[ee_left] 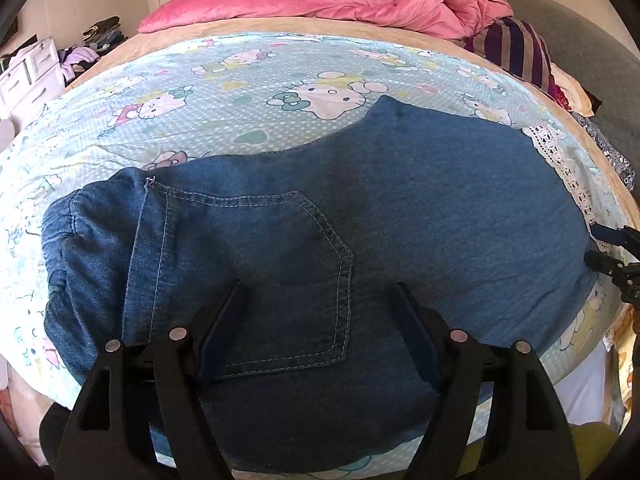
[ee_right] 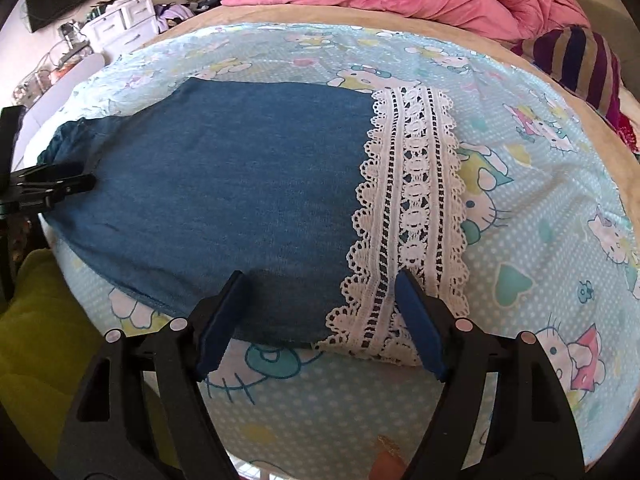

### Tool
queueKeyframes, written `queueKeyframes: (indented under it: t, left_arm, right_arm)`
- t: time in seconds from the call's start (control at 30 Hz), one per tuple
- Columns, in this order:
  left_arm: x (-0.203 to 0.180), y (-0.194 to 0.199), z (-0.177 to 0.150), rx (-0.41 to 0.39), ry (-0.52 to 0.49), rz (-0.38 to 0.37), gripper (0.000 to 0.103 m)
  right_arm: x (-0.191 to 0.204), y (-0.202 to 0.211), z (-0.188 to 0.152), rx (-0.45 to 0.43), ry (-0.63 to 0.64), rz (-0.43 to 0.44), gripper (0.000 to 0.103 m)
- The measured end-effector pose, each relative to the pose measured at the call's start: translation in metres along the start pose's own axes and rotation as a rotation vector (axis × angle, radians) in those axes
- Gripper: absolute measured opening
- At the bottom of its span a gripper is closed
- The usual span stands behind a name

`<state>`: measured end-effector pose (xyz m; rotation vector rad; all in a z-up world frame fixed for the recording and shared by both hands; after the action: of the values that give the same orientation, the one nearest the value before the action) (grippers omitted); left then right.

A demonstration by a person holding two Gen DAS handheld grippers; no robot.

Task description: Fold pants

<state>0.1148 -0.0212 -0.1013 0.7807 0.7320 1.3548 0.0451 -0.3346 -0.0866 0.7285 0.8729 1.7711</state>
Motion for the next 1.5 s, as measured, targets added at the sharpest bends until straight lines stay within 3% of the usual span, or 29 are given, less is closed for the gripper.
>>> queueKeyframes:
  t: [0.27, 0.4, 0.6, 0.8, 1.07, 1.1, 1.5]
  left_arm:
    - [0.000, 0.002, 0.000, -0.012, 0.009, -0.002, 0.073]
    - [0.001, 0.014, 0.002, -0.035, 0.037, -0.008, 0.073]
    - [-0.008, 0.035, 0.013, -0.077, 0.029, -0.029, 0.073]
    - [-0.036, 0.053, 0.038, -0.114, -0.028, -0.061, 0.073]
    - [-0.090, 0.047, 0.077, -0.109, -0.133, -0.117, 0.073]
    - [-0.097, 0.041, 0.082, -0.096, -0.145, -0.116, 0.099]
    - [-0.163, -0.007, 0.118, -0.045, -0.245, -0.147, 0.099]
  right_arm:
    - [-0.003, 0.004, 0.003, -0.011, -0.004, 0.013, 0.069]
    - [-0.003, 0.030, 0.010, -0.066, -0.056, 0.070, 0.076]
    - [-0.018, 0.065, 0.022, -0.155, -0.061, 0.005, 0.081]
    - [-0.037, 0.077, 0.022, -0.187, -0.101, -0.021, 0.083]
    - [-0.047, 0.065, 0.009, -0.181, -0.179, 0.026, 0.085]
    - [-0.048, 0.062, 0.006, -0.175, -0.189, 0.032, 0.085]
    - [-0.057, 0.047, -0.006, -0.168, -0.263, 0.057, 0.085]
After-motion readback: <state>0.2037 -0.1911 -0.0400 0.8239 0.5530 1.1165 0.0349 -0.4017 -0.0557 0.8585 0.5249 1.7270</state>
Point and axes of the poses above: each gripper's, at about its wrist camera, not at the fingertips, and y roughly against the way its jaws point, x to its left, z to its top, the point moved 7 cm from there along -y, roughly the way its jaws point, and after that the axes turned 3 degrees about z, right-handed, at the moved point
